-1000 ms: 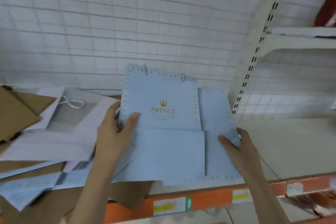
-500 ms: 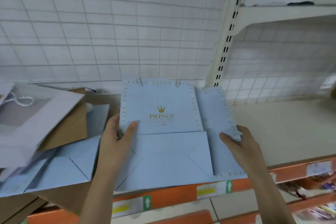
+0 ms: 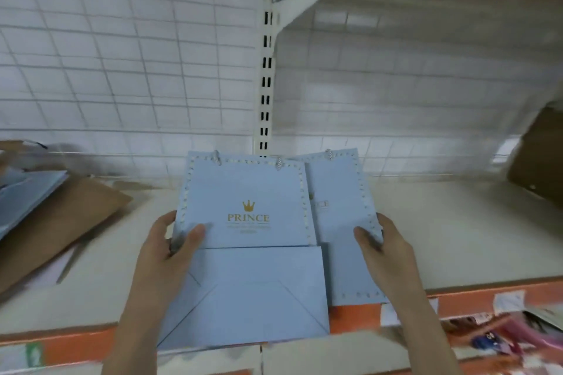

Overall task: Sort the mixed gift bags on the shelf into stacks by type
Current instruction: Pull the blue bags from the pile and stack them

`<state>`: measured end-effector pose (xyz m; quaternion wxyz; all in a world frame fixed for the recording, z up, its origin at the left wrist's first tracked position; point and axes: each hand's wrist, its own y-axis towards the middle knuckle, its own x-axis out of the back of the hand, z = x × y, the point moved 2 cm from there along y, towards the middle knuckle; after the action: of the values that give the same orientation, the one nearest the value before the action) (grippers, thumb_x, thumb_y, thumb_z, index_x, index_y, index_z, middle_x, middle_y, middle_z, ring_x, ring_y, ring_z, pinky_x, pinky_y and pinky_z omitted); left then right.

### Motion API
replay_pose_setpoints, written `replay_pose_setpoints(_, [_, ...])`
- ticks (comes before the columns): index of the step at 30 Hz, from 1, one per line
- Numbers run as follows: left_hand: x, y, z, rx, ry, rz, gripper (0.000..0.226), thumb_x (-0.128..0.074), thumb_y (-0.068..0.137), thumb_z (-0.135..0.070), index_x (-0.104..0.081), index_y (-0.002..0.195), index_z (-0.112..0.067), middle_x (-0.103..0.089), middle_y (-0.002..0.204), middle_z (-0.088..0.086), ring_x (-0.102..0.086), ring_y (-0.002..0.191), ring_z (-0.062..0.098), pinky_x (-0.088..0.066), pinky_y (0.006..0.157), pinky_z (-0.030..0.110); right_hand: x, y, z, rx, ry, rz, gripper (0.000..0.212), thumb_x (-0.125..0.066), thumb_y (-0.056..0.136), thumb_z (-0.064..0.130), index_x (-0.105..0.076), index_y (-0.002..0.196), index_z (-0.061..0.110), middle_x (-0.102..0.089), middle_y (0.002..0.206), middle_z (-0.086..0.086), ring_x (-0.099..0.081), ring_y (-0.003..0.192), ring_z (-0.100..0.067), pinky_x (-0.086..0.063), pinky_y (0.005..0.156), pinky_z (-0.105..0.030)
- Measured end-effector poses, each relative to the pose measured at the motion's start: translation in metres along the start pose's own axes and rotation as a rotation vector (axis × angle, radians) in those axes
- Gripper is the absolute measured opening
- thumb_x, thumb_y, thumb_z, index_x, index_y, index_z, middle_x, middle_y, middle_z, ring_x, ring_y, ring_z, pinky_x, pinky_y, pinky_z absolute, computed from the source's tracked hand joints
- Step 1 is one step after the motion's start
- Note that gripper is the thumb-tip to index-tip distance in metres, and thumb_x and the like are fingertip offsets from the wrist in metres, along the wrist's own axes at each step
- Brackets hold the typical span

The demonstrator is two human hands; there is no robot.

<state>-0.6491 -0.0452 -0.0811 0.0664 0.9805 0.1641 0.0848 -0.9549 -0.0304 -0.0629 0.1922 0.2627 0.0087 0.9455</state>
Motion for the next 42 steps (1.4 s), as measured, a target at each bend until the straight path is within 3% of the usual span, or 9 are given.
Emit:
replay_pose_setpoints(2, [-0.022,-0.011,-0.007,-0.012,0.014,-0.026,0.030,-0.063,0.087,-0.018,-0.051,0.114,-0.016,-0.064,0.083,-0.002,-0.060,0.068,0.013,-0.045,0.048,0.010,0.021,0.011,-0.008,0.017,-0.015,0.003,0.036,-0.050,0.094,0.021,-0.048,0.130,0.018,-0.061,0.083,0.004,-0.055,0.070,-0.004,-0.039,0.056,-0.016])
replay_pose_setpoints(9, [-0.069,-0.020,-0.024,0.024,-0.053,-0.047,0.024,-0.061,0.088,-0.018,-0.052,0.110,-0.021,-0.066,0.090,0.002,-0.062,0.063,0.003,-0.044,0.048,0.011,0.033,0.030,-0.027,0.028,0.006,0.061,0.039,-0.049,0.094,0.021,-0.045,0.133,0.020,-0.062,0.106,-0.006,-0.051,0.081,-0.014,-0.037,0.070,-0.023])
replay_pose_setpoints(14, [-0.091,-0.019,-0.026,0.010,0.000,-0.040,0.025,-0.059,0.089,-0.014,-0.048,0.112,-0.016,-0.061,0.081,-0.010,-0.057,0.052,-0.013,-0.041,0.046,0.005,0.049,0.048,-0.042,0.031,-0.017,0.068,0.036,-0.050,0.094,0.021,-0.048,0.130,0.023,-0.058,0.084,0.011,-0.052,0.070,0.004,-0.036,0.050,-0.007])
replay_pose_setpoints(19, [-0.134,-0.018,-0.035,-0.009,0.011,-0.047,0.036,-0.057,0.090,-0.019,-0.046,0.124,-0.019,-0.060,0.087,-0.015,-0.061,0.076,0.006,-0.043,0.058,0.018,0.087,0.076,-0.067,0.041,-0.030,0.027,0.039,-0.051,0.093,0.019,-0.046,0.132,0.021,-0.057,0.075,0.012,-0.055,0.063,-0.005,-0.038,0.045,-0.008])
replay_pose_setpoints(25, [-0.227,-0.029,-0.052,-0.054,0.011,-0.058,0.032,-0.053,0.092,-0.020,-0.046,0.123,-0.026,-0.060,0.094,-0.011,-0.050,0.074,-0.010,-0.040,0.062,0.008,0.155,0.125,-0.109,0.044,-0.017,0.008,0.054,-0.053,0.093,0.021,-0.031,0.143,0.025,-0.050,0.070,0.004,-0.062,0.081,-0.023,-0.040,0.052,-0.020])
replay_pose_setpoints(27, [-0.265,-0.038,-0.053,-0.044,0.013,-0.067,0.031,-0.053,0.092,-0.023,-0.048,0.123,-0.025,-0.060,0.099,-0.010,-0.051,0.081,-0.011,-0.040,0.063,0.010,0.184,0.144,-0.128,0.049,-0.040,0.034,0.053,-0.052,0.093,0.023,-0.031,0.142,0.029,-0.052,0.070,0.001,-0.060,0.070,-0.019,-0.039,0.047,-0.017])
replay_pose_setpoints(35, [-0.401,-0.082,-0.065,-0.008,0.001,-0.037,0.030,-0.058,0.090,-0.026,-0.053,0.119,-0.035,-0.064,0.096,-0.020,-0.060,0.084,0.003,-0.043,0.069,0.017,0.295,0.211,-0.208,-0.025,-0.075,0.115,0.051,-0.066,0.084,0.030,-0.046,0.130,0.025,-0.057,0.087,0.016,-0.057,0.084,-0.013,-0.045,0.070,-0.031])
replay_pose_setpoints(38, [-0.423,-0.087,-0.066,0.001,0.035,-0.083,0.027,-0.062,0.088,-0.026,-0.058,0.112,-0.038,-0.068,0.092,-0.013,-0.063,0.084,0.011,-0.046,0.065,0.018,0.313,0.228,-0.232,-0.056,-0.118,0.146,0.046,-0.065,0.085,0.027,-0.047,0.127,0.021,-0.059,0.093,0.010,-0.057,0.083,-0.011,-0.044,0.066,-0.028])
replay_pose_setpoints(42, [-0.436,-0.093,-0.065,0.077,0.035,-0.174,0.048,-0.070,0.082,-0.025,-0.050,0.125,-0.019,-0.068,0.084,0.011,-0.061,0.081,0.024,-0.045,0.063,0.024,0.324,0.248,-0.261,-0.081,-0.334,0.183,0.059,-0.060,0.087,0.038,-0.042,0.136,0.011,-0.047,0.132,-0.012,-0.051,0.114,-0.028,-0.046,0.089,-0.036])
